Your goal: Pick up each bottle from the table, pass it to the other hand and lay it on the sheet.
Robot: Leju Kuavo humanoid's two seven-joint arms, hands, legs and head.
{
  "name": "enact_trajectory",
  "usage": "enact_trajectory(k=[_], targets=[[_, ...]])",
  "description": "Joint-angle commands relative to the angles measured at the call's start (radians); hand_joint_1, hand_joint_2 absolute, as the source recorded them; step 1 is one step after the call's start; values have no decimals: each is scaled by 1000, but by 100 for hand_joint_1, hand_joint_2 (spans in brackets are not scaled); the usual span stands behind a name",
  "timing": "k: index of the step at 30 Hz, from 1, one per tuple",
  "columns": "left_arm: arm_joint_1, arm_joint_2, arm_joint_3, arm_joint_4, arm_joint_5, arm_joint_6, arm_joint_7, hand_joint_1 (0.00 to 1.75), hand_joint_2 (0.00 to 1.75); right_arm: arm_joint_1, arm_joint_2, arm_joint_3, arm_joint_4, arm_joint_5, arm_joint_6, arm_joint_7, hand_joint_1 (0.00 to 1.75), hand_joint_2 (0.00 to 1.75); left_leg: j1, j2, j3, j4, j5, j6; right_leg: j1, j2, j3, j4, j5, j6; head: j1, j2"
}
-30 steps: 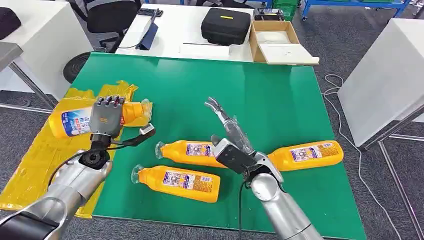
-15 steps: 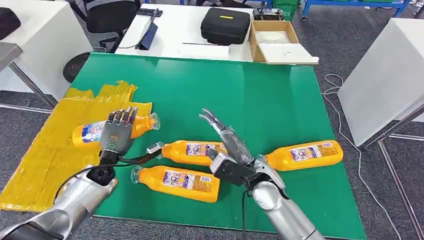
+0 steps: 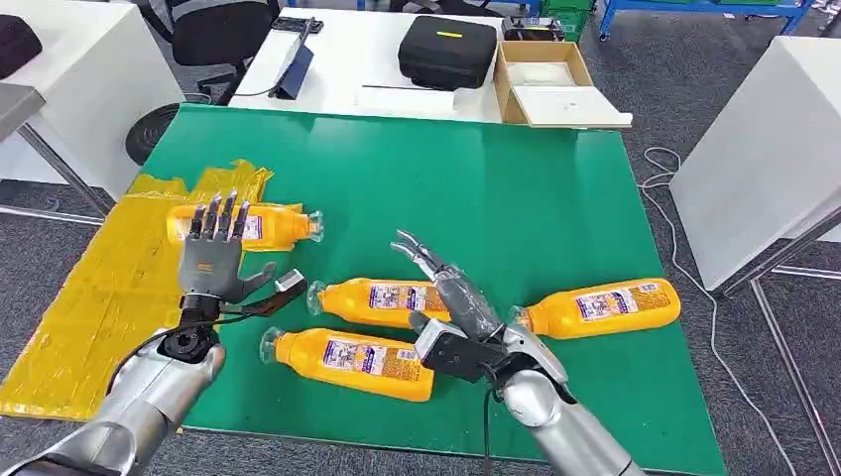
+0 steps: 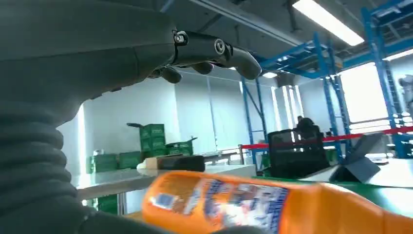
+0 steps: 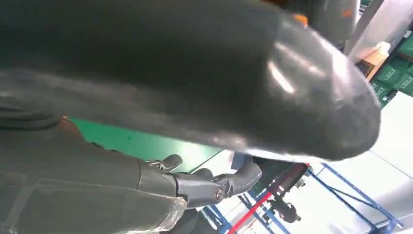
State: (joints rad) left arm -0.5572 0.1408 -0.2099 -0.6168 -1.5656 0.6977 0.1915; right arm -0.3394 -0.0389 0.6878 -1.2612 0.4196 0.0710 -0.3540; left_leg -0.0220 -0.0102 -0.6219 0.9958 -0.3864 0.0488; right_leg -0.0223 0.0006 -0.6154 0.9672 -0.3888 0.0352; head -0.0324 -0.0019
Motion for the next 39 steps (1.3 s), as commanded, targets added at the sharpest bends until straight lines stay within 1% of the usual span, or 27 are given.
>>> enact_trajectory(k=[1,2,4,5,6,7,8,9,11,12,14,15,16,17,18,20,21,22,23,24,26,28,29,33,36,37,39], targets=[[23,-76,309,-118,84,0,-155,0,0,-17,-25,45,18,2,-8,1,0,0,2,0,2,1,-1,-4,2,-1,3,-1,-1,-2,0,0],[20,-125,497,-158,188,0,-325,0,0,-12,-29,41,18,16,-26,9,0,0,2,0,1,1,-1,-3,2,-1,2,-1,-1,-2,0,0],[-52,-180,777,-79,406,0,-639,0,0,-3,-49,24,18,43,-57,23,0,0,2,0,1,2,-2,-4,2,-1,2,-1,-1,-2,0,0],[-88,-170,831,-17,560,0,-775,0,0,4,-67,8,17,54,-75,28,0,0,3,-1,-1,2,-1,-3,3,-2,1,0,-1,-2,0,0],[-105,-143,823,19,634,0,-810,0,0,11,-87,-14,18,58,-80,17,0,0,3,-2,0,3,-1,-4,3,-3,2,0,-1,-2,0,0],[-104,-137,809,19,644,0,-806,0,0,13,-94,-20,20,58,-78,8,0,0,4,-2,1,3,-2,-6,4,-3,3,0,-2,-3,0,0],[-104,-137,809,19,644,0,-806,0,0,13,-94,-20,20,58,-78,8,0,0,2,-1,1,1,-1,-3,2,-1,2,-1,-1,-2,0,0],[-67,-155,808,-113,945,-115,-890,0,0,26,-107,-53,14,57,-93,18,0,0,2,-1,1,1,-1,-4,2,-1,2,-1,-1,-2,1,0],[71,-125,734,-384,1314,-241,-890,0,0,43,-152,-139,9,52,-102,20,0,0,2,1,2,0,-1,-5,2,-1,3,-1,0,-3,0,0],[135,-112,713,-505,1429,-279,-880,0,0,54,-172,-178,2,72,-103,26,0,175,1,3,2,0,-1,-4,1,0,1,-1,1,-4,0,0],[245,-62,676,-691,1593,-388,-781,0,0,90,-232,-281,-43,127,-105,69,0,175,1,3,2,0,-2,-3,1,0,1,-1,0,-4,0,0],[249,-40,664,-698,1642,-433,-748,0,0,115,-257,-335,-74,135,-92,85,0,175,0,5,1,0,-2,-2,1,3,0,-1,1,-3,0,0],[231,-23,641,-675,1718,-520,-717,0,0,176,-301,-399,-139,184,-108,123,0,175,1,6,2,2,-4,-3,2,3,1,-1,0,-4,0,0],[205,-10,610,-636,1738,-556,-714,0,0,264,-340,-484,-221,213,-104,143,0,175,2,2,-1,2,-3,-3,2,0,0,-1,0,-4,0,0],[183,-6,583,-594,1750,-561,-732,0,0,356,-359,-586,-299,235,-86,122,0,175,2,-1,0,3,-3,-3,2,-4,2,0,-2,-4,0,0],[159,-8,543,-542,1751,-547,-776,0,0,462,-363,-725,-378,237,-43,74,0,175,1,-12,-3,2,0,-2,1,-12,-2,-1,-2,-3,0,0],[159,-8,543,-542,1751,-547,-776,0,0,462,-363,-725,-378,237,-43,74,0,175,1,-20,-2,2,-1,-3,2,-20,0,-1,-5,-3,0,0],[158,-9,537,-538,1752,-541,-782,0,0,463,-352,-731,-381,247,-36,72,0,175,2,-24,-2,4,-2,-4,2,-22,-1,0,-8,-2,0,0],[161,-6,533,-539,1756,-539,-785,0,0,452,-336,-728,-377,261,-28,73,0,175,0,-21,-6,-1,1,-1,0,-20,-1,-3,-3,0,0,0],[166,-3,530,-543,1758,-536,-787,0,0,444,-331,-724,-373,276,-27,76,0,175,1,-23,-2,2,-2,-3,1,-21,3,-2,-7,0,1,0],[153,-2,520,-510,1755,-534,-790,0,0,457,-386,-751,-352,260,-1,76,0,175,0,-15,-5,1,-2,-1,1,-13,1,-2,-3,1,0,0],[152,-1,517,-472,1759,-531,-802,0,0,488,-428,-779,-353,220,53,23,0,175,0,-14,-5,1,-2,-2,0,-13,1,-1,-3,0,0,0],[161,0,522,-467,1764,-527,-817,0,0,484,-442,-778,-346,245,65,-9,0,175,0,-13,-3,1,-3,-3,0,-12,2,-1,-3,-1,-1,0],[155,0,529,-458,1764,-534,-830,0,0,370,-483,-751,-290,300,173,-74,0,175,-1,-9,-4,1,-2,-1,0,-7,-2,-3,0,0,0,0],[83,1,501,-400,1751,-527,-820,0,0,337,-520,-747,-284,327,246,-76,0,175,-1,-7,-5,1,-1,0,0,-5,-3,-2,2,2,0,0],[37,8,489,-352,1748,-528,-812,0,0,332,-551,-746,-278,329,282,-73,0,175,0,-7,-4,2,-1,-3,1,-6,-1,-1,1,0,0,0],[-17,20,477,-293,1752,-526,-808,0,0,319,-612,-737,-258,327,329,-75,0,175,0,-9,-5,2,0,-1,1,-8,-2,-1,1,1,0,0]])
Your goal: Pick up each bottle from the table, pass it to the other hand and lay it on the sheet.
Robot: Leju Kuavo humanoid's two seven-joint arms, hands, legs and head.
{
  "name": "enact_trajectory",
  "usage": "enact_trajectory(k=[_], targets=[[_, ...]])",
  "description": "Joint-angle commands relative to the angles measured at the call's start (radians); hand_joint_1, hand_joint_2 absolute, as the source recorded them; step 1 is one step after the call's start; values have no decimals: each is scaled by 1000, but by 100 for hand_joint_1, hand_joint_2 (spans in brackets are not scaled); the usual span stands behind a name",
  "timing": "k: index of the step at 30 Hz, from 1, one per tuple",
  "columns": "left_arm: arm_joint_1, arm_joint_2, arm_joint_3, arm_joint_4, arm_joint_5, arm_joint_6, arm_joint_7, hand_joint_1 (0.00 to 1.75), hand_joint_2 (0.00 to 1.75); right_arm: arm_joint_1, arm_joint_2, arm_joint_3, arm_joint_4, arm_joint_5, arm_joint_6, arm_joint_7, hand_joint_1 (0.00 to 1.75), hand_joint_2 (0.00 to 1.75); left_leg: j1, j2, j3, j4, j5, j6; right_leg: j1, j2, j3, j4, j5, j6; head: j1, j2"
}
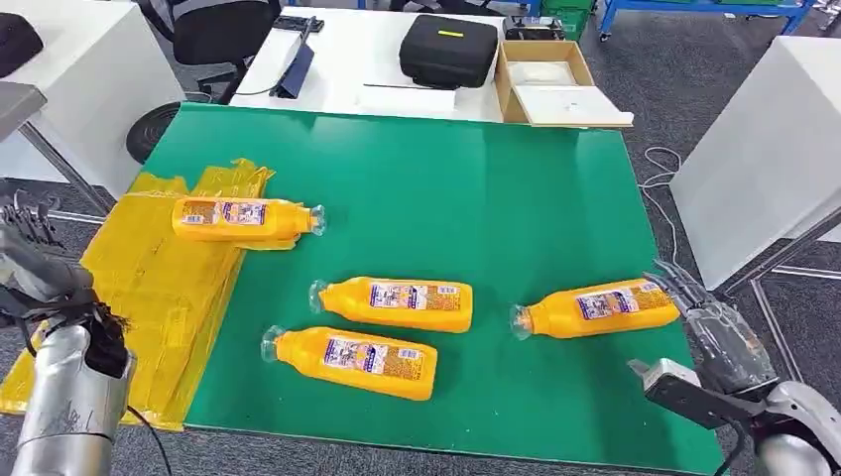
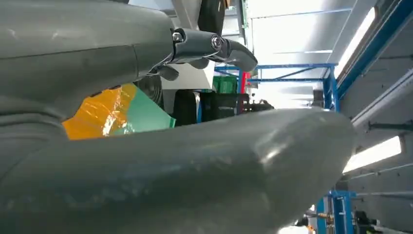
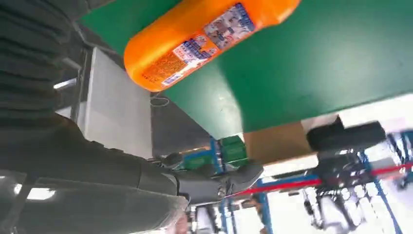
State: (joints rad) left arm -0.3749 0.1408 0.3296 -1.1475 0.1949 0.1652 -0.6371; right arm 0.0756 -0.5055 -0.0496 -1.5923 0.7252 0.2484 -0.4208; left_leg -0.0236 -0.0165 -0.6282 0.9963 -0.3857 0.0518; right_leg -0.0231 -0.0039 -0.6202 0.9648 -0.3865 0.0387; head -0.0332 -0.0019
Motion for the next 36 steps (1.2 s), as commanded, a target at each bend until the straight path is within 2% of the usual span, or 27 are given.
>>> enact_trajectory(k=[1,3,7,18,19,20,24,29,34,36], targets=[[-220,27,-66,266,-4,9,18,0,0,-118,-196,16,97,9,180,-5,0,175,1,-3,-1,1,2,-1,0,-4,0,1,0,-1,0,0],[-226,36,-69,283,7,8,11,0,0,-158,-254,41,125,-10,204,-8,0,175,1,-3,-1,2,2,-1,1,-4,0,2,0,-1,1,0],[-220,42,-69,285,20,5,7,0,0,-282,-275,129,216,0,238,-7,0,175,0,2,0,1,2,-1,-1,2,1,1,2,1,0,0],[-217,40,-69,279,23,5,6,0,0,-298,-271,156,232,1,235,-6,0,175,-1,4,0,0,2,0,-1,4,2,-1,4,2,0,0],[-222,35,-70,275,27,9,9,0,0,-353,-269,221,286,28,251,21,0,175,-1,3,0,0,2,0,-1,3,2,-1,4,2,0,0],[-312,46,-106,357,42,12,19,0,0,-686,-304,531,567,9,348,-2,0,175,0,6,2,0,2,-2,0,3,3,-2,5,-1,1,0],[-332,44,-118,377,52,17,13,0,0,-745,-307,645,613,-22,360,-7,0,175,-1,7,-2,1,6,2,-1,5,-1,-1,8,2,0,0],[-339,49,-120,378,62,21,19,0,0,-740,-345,707,551,-93,397,29,0,175,0,5,-1,1,5,0,0,3,1,0,6,1,0,0],[-335,63,-114,377,78,24,18,0,0,-835,-341,794,583,-122,439,42,0,175,-1,6,-2,1,5,1,-1,5,-1,1,7,1,0,0],[-336,63,-114,377,78,23,18,0,0,-841,-340,797,585,-122,441,42,0,175,0,9,1,2,3,-3,0,7,2,1,5,-1,0,0]])
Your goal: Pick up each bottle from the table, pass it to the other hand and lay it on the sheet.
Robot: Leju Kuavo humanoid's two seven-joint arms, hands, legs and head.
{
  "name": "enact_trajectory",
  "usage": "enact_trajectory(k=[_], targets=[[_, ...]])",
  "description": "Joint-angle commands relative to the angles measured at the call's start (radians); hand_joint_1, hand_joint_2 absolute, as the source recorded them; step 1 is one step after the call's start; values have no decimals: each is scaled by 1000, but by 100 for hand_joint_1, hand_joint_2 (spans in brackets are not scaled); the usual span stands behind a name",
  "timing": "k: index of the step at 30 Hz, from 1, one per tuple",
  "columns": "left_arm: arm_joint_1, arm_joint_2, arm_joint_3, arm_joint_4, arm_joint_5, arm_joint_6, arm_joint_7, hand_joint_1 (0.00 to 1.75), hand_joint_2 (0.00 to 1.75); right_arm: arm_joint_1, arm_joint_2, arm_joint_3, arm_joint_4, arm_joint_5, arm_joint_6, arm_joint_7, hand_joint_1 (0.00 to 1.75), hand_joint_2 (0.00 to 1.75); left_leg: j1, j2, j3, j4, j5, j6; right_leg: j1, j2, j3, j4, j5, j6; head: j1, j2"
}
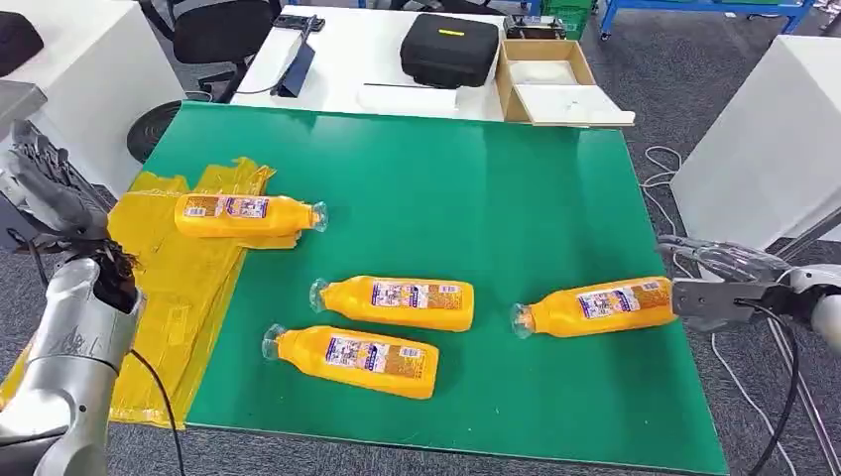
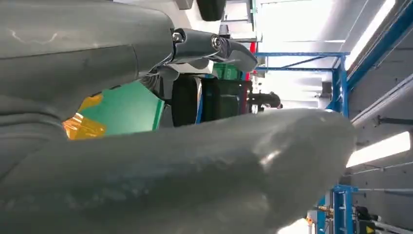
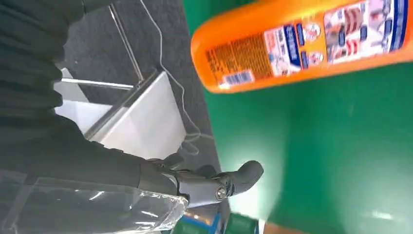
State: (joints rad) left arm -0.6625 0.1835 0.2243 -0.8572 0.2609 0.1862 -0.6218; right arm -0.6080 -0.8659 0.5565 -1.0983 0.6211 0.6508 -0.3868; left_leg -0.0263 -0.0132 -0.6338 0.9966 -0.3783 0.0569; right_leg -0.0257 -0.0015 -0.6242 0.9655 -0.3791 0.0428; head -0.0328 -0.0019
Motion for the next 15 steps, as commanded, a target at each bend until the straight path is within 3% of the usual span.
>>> enact_trajectory(k=[1,6,10,15], targets=[[-48,21,-9,87,12,2,3,0,0,-157,21,191,91,-18,39,9,0,175,2,4,3,2,-2,-5,2,3,3,1,-1,-3,0,0],[-46,24,-7,92,28,2,-6,0,0,-249,-23,314,75,-87,82,19,0,175,2,2,3,1,-2,-5,2,1,2,0,-1,-3,0,0],[-35,31,-4,91,43,-6,-13,0,0,-355,37,431,161,-87,72,25,0,175,1,4,2,1,-2,-4,0,4,1,0,0,-2,0,0],[-35,31,-4,91,45,-6,-14,0,0,-363,50,452,186,-90,62,22,0,175,2,5,4,0,-2,-5,2,3,3,-1,0,-2,0,0]])
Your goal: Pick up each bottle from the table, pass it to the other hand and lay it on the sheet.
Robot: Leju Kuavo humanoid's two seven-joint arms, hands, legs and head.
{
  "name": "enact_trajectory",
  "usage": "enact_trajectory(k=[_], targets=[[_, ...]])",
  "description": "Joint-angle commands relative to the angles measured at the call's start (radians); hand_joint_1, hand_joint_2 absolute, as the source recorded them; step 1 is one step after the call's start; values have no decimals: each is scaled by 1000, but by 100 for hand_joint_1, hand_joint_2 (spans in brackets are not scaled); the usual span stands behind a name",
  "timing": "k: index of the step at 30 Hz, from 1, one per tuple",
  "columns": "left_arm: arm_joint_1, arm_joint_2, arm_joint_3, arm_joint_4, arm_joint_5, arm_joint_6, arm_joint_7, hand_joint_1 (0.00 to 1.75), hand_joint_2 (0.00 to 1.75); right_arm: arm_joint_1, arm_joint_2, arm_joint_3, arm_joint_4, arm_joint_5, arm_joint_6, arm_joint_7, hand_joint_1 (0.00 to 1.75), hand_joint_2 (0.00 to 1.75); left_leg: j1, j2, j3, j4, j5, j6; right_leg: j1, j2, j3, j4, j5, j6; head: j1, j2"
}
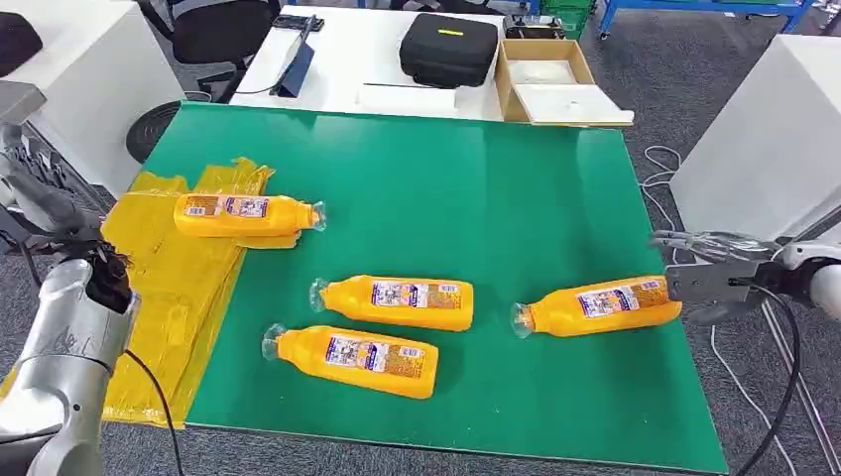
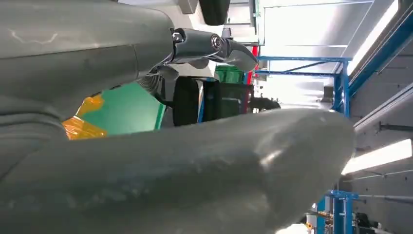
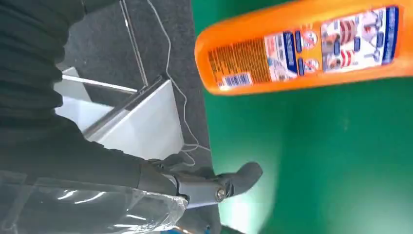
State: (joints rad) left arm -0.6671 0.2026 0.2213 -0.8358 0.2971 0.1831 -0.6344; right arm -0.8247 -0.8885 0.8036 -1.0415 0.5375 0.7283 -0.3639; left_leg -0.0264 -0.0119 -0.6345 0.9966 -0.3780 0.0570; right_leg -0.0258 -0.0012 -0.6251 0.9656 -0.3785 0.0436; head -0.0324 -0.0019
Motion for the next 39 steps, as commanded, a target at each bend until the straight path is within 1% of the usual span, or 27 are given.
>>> enact_trajectory(k=[1,3,5,6,7,8,9,10,11,12,14,15,17,20,21,23,25,26,27,29,30,31,32,34,35,36,39], targets=[[-30,12,-1,70,9,-3,-2,0,0,-147,73,205,129,-6,-15,-1,0,175,1,2,3,0,-1,-4,1,2,2,0,0,-2,0,0],[-30,12,-1,70,9,-3,-2,0,0,-147,71,206,130,-6,-15,-1,0,175,2,1,4,1,-2,-5,2,1,4,0,-1,-3,0,0],[-30,12,-1,70,9,-3,-2,0,0,-147,71,206,130,-6,-15,-1,0,175,1,0,2,0,-1,-3,1,1,2,0,0,-2,0,0],[-31,13,-2,71,14,-5,0,0,0,-162,84,233,154,-2,-38,2,0,175,1,1,3,1,-1,-4,1,2,3,0,-1,-3,0,0],[-29,15,-1,70,25,-13,3,0,0,-185,112,276,198,-1,-67,1,0,175,2,2,5,1,-3,-6,2,2,5,-1,-1,-4,0,0],[-29,16,2,69,34,-18,4,0,0,-198,140,308,240,-3,-90,1,0,175,1,3,4,0,-2,-4,1,3,3,-1,0,-3,0,0],[-29,15,3,64,37,-18,1,0,0,-203,160,328,276,-12,-97,-4,0,175,1,2,2,0,-1,-3,1,3,3,-1,0,-2,0,0],[-30,14,3,60,38,-14,0,0,0,-207,188,353,320,-10,-112,-8,0,175,2,4,5,0,-2,-6,2,5,5,-1,0,-4,0,0],[-30,13,2,56,36,-10,-1,0,0,-208,203,366,343,-8,-117,-10,0,175,2,3,3,0,-1,-4,2,4,4,-1,0,-3,-1,0],[-31,11,0,50,36,-7,0,0,0,-209,231,389,386,-3,-130,-18,0,175,3,5,5,0,-2,-6,3,5,6,-2,0,-4,0,0],[-28,11,0,42,39,-1,1,0,0,-220,286,425,473,7,-154,-36,0,175,2,3,3,0,-1,-4,2,3,4,-2,1,-3,0,0],[-27,11,4,40,46,0,3,0,0,-227,322,447,525,10,-163,-45,0,175,3,4,4,0,-1,-5,3,4,5,-2,0,-4,0,0],[-30,14,6,45,51,2,2,0,0,-226,364,470,579,15,-175,-53,0,175,2,3,3,0,-1,-4,2,3,3,-1,0,-3,0,0],[-45,16,3,68,58,0,-1,0,0,-217,428,494,667,20,-188,-48,0,175,3,6,5,0,-2,-6,3,6,5,-1,0,-4,0,0],[-48,15,1,72,59,0,-3,0,0,-212,436,498,678,23,-193,-43,0,175,2,3,2,0,0,-3,2,3,2,-1,0,-2,0,0],[-64,10,-9,90,60,-2,-3,0,0,-205,454,508,708,28,-198,-31,0,175,4,5,6,1,-2,-8,4,5,6,-1,-1,-5,0,0],[-75,5,-15,105,61,-3,-8,0,0,-198,457,511,723,26,-196,-37,0,175,3,1,2,1,0,-5,2,1,3,0,-1,-3,0,0],[-81,1,-17,112,62,2,-12,0,0,-195,459,515,728,26,-194,-41,0,175,2,0,2,1,1,-4,2,0,2,0,0,-2,0,0],[-86,0,-17,118,64,5,-15,0,0,-190,466,517,733,26,-197,-38,0,175,3,0,3,1,0,-6,3,0,3,0,-1,-3,0,0],[-90,2,-14,123,70,10,-21,0,0,-185,485,520,744,27,-197,-30,0,175,2,0,1,1,1,-4,2,0,2,0,0,-2,0,0],[-87,2,-12,120,72,11,-24,0,0,-183,493,518,751,24,-197,-26,0,175,3,0,3,1,0,-6,3,1,3,0,-1,-3,0,0],[-80,0,-8,115,75,15,-27,0,0,-179,499,516,756,22,-201,-20,0,175,2,1,2,0,1,-4,2,1,2,0,0,-2,0,0],[-68,-2,-5,102,77,19,-29,0,0,-174,510,513,765,20,-203,-10,0,175,2,1,4,1,0,-6,2,1,4,0,-1,-3,0,0],[-51,-12,1,86,76,27,-28,0,0,-166,518,504,777,16,-218,13,0,175,3,1,3,0,0,-5,2,1,3,0,-1,-3,0,0],[-45,-20,3,81,74,32,-29,0,0,-163,519,499,783,14,-221,21,0,175,2,0,2,0,1,-4,1,0,2,-1,0,-2,0,0],[-39,-32,4,76,71,38,-32,0,0,-163,515,498,788,16,-230,34,0,175,3,1,4,0,0,-6,2,1,4,-1,-1,-4,0,0],[-34,-55,3,72,64,49,-37,0,0,-179,504,502,800,30,-233,57,0,175,2,0,3,0,1,-5,2,-1,4,-1,-1,-3,0,0]])
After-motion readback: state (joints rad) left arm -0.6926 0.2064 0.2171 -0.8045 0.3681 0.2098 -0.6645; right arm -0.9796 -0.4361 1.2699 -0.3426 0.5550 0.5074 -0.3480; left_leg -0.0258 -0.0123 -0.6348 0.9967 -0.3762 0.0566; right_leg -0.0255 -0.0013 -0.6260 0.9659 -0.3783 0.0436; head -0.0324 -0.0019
